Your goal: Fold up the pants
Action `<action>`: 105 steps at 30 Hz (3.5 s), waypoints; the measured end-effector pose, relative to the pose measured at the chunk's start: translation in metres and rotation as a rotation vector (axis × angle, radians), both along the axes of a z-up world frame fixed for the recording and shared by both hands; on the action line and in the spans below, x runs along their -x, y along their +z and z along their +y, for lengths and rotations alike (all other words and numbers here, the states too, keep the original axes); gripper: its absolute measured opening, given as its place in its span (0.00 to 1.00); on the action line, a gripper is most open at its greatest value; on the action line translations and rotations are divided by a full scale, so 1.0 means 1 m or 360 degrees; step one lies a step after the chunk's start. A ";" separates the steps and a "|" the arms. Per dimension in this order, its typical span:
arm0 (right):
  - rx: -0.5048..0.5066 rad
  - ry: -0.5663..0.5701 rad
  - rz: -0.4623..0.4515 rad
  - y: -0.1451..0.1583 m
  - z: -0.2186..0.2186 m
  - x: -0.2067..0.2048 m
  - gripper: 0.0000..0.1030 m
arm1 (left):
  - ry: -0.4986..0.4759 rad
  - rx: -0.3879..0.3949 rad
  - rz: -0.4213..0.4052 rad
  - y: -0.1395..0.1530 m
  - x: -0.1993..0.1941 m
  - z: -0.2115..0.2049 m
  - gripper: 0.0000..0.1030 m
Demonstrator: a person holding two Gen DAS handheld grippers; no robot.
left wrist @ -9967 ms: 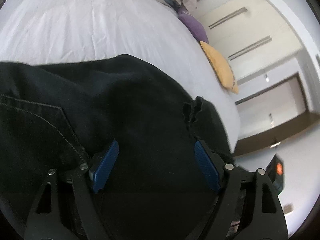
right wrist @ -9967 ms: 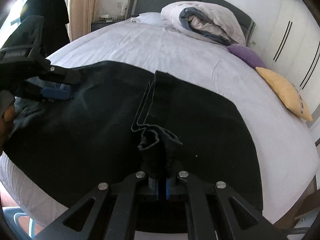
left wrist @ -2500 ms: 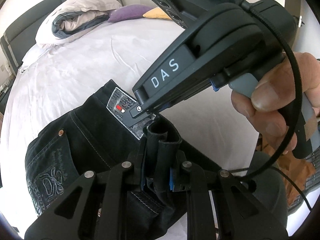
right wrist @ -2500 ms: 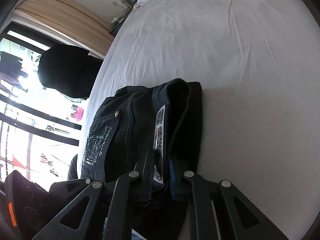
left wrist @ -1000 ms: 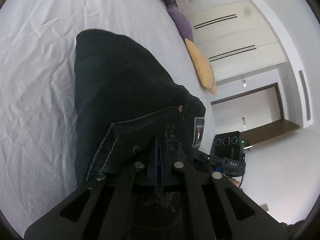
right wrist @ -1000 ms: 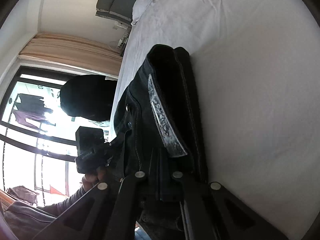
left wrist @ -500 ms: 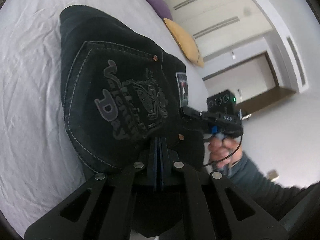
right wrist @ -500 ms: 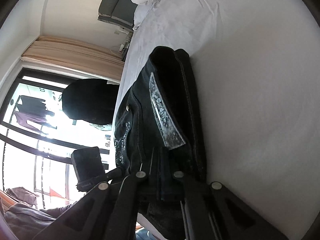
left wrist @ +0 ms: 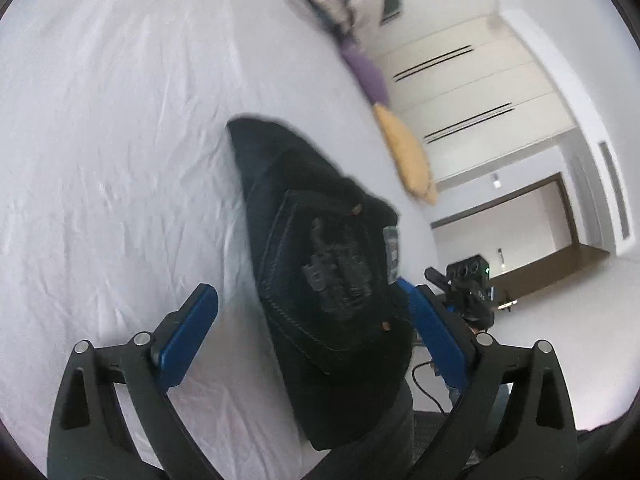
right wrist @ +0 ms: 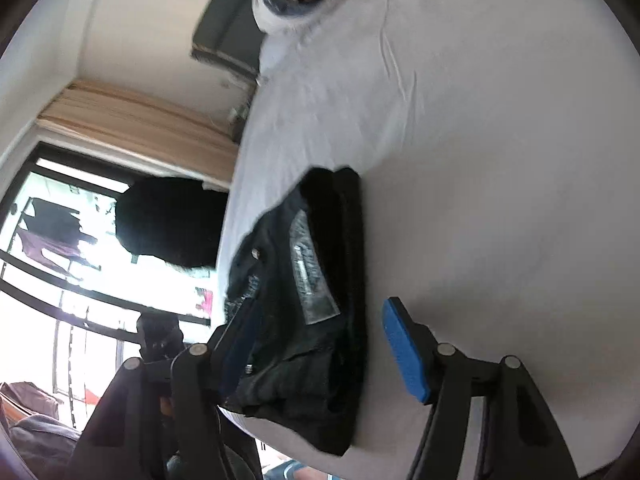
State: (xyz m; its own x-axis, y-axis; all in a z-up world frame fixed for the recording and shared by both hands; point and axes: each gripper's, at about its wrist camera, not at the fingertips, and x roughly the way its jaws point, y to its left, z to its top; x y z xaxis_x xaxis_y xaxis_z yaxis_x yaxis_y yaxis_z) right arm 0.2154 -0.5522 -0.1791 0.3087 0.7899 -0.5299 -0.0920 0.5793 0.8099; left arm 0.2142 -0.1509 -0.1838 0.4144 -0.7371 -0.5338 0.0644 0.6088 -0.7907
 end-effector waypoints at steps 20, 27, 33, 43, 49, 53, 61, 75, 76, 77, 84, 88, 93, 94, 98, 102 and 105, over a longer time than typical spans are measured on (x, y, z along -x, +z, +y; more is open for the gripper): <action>0.0312 0.0201 0.0096 -0.005 0.062 -0.037 0.33 | -0.0197 -0.0267 0.0200 -0.020 -0.059 -0.063 0.33; 0.0562 0.0206 -0.0110 0.047 0.092 -0.020 0.21 | -0.0171 -0.0267 0.0168 -0.013 -0.060 -0.073 0.23; 0.0596 0.0301 -0.0300 0.104 0.130 -0.028 0.20 | -0.0100 -0.0265 0.0033 0.029 -0.061 -0.040 0.21; 0.0409 0.0366 -0.0401 0.116 0.214 -0.125 0.20 | 0.0116 -0.0476 -0.0117 0.075 -0.134 0.056 0.22; 0.0315 0.0394 -0.0268 0.072 0.242 -0.190 0.20 | 0.0102 -0.0496 -0.0079 0.035 -0.186 0.088 0.22; 0.0262 0.0364 -0.0033 0.013 0.229 -0.212 0.25 | 0.0080 -0.0436 0.0055 -0.025 -0.212 0.110 0.27; -0.0046 0.0281 0.0053 -0.028 0.203 -0.203 0.41 | 0.0130 -0.0455 0.0013 -0.040 -0.206 0.117 0.43; 0.0528 0.0056 -0.0526 0.097 0.198 -0.054 0.82 | 0.0507 -0.1251 -0.0435 0.092 -0.098 0.057 0.99; 0.0571 0.0014 -0.0601 0.110 0.203 -0.044 0.84 | 0.0556 -0.1313 -0.0487 0.104 -0.083 0.052 0.99; 0.0604 -0.0024 -0.0671 0.123 0.203 -0.030 0.88 | 0.0598 -0.1361 -0.0533 0.115 -0.068 0.051 0.99; 0.0799 -0.0457 -0.1353 0.216 0.202 0.074 1.00 | 0.1006 -0.1691 -0.0903 0.200 0.034 0.023 1.00; 0.0849 -0.0577 -0.1589 0.259 0.211 0.104 1.00 | 0.0983 -0.1622 -0.0962 0.240 0.065 0.024 1.00; 0.0742 -0.0617 -0.1690 0.296 0.209 0.142 1.00 | 0.0979 -0.1694 -0.0984 0.268 0.093 0.021 1.00; 0.0735 -0.0608 -0.1691 0.300 0.209 0.145 1.00 | 0.0990 -0.1741 -0.1003 0.272 0.101 0.017 1.00; 0.0708 -0.0561 -0.1676 0.310 0.216 0.157 1.00 | 0.1013 -0.1719 -0.0845 0.280 0.109 0.016 1.00; 0.0709 -0.0511 -0.1616 0.311 0.222 0.164 1.00 | 0.0917 -0.1562 -0.0655 0.268 0.106 0.019 1.00; 0.0801 -0.0491 -0.1505 0.303 0.227 0.159 1.00 | 0.0862 -0.1549 -0.0561 0.248 0.098 0.016 1.00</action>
State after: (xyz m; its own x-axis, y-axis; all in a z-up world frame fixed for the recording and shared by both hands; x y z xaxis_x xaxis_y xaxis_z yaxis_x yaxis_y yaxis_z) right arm 0.0566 -0.3254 0.1240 0.9032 0.3711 -0.2157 -0.3432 0.9262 0.1564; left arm 0.1166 -0.1345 0.0646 0.7874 0.2384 -0.5686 -0.2666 0.9632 0.0345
